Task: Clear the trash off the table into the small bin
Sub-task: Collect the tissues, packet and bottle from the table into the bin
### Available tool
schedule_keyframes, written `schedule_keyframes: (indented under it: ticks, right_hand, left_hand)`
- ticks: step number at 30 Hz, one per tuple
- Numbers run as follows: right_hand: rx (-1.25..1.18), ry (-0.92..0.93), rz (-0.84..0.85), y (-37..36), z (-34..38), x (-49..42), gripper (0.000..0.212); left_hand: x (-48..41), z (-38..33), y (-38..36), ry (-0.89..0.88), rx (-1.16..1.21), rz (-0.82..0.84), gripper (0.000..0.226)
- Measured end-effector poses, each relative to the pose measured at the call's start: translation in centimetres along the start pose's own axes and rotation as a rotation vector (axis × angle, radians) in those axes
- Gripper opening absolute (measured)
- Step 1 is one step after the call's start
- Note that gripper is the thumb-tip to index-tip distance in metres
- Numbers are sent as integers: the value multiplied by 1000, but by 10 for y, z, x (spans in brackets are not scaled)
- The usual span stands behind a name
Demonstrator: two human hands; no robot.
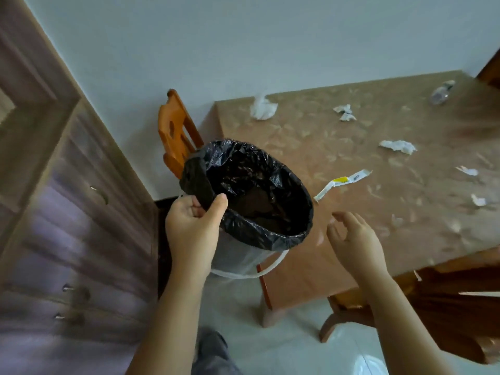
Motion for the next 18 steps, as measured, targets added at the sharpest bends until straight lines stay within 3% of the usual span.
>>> schedule_keyframes:
  ticks: [3, 7, 18]
  right_hand:
    - [-21, -120, -54, -31, 5, -34, 29]
    - [-58, -263, -86, -60, 1, -65, 27]
    - [-116, -625, -261, -82, -84, -142, 28]
  left_hand:
    - [-58, -3, -16, -27, -47, 87, 24]
    - [-114, -15, -38, -101, -151, 135, 38]
    - [-205, -40, -150, -303, -250, 370, 27]
Point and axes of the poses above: each hand's wrist, its own x-axis away from the middle knuckle, its own y-axis out of the back of the hand, z = x × y, the point moved 7 cm from there along -x, towards the middle knuckle, and after that the axes turned 11 degrees about -x, right-handed, at the moved point
